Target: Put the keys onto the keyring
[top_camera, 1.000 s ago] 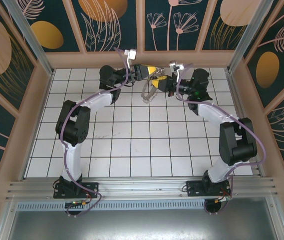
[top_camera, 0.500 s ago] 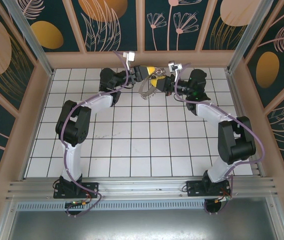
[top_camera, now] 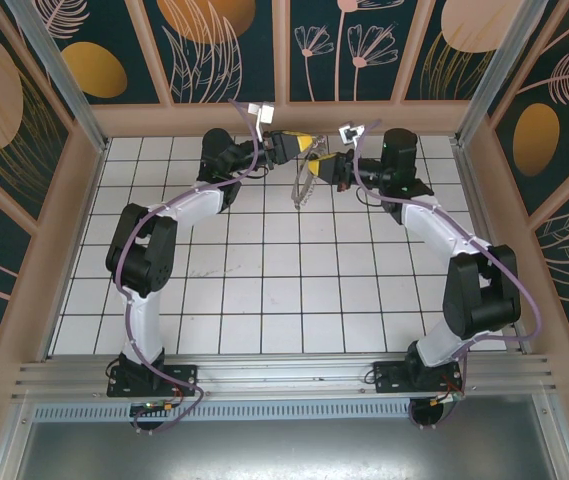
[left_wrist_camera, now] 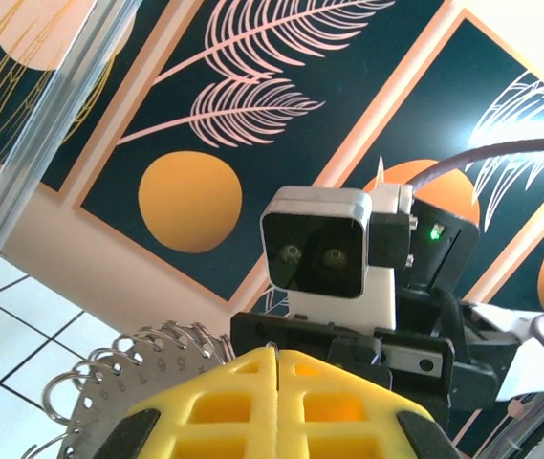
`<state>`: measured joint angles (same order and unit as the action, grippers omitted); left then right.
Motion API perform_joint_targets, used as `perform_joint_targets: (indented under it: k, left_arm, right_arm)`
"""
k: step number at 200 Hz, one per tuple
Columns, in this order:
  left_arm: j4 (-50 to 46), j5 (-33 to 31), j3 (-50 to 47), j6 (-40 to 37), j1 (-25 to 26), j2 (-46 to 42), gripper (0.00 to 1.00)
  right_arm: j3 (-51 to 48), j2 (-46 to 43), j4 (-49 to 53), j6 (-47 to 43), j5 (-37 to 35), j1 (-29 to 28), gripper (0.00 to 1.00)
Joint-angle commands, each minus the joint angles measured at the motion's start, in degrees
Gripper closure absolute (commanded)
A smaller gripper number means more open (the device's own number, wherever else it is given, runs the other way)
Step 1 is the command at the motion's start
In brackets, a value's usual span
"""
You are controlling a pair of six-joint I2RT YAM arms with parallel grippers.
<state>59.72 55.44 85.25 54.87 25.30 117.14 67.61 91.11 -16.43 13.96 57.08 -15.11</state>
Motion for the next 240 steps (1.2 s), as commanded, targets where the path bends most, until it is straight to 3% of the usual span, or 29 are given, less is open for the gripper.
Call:
perform_joint_targets:
  k: [1,106,175,240]
  left_arm:
    - [-2.05,0.38,0.18,-4.64,0.27,-2.94,1.00]
    - [-8.46,1.96,0.44,-9.87,0.28,-3.74,1.00]
    - [-8.57,2.30,0.35,-9.81,0.28,-4.20,1.00]
    - [-8.34,2.26,0.53,-9.53,0.27,-4.03,1.00]
  right_arm:
    - [3.57,-1.73,8.86,-5.39,-0.65,0.94,1.00]
    - [16.53,2.72,29.91,-16.12,-4.97,2.28,1.00]
    - [18.51,3.92,30.57,-16.24,-5.71,2.27,1.00]
    - [10.85,1.63,26.09,-14.01,-4.63,2.27,1.00]
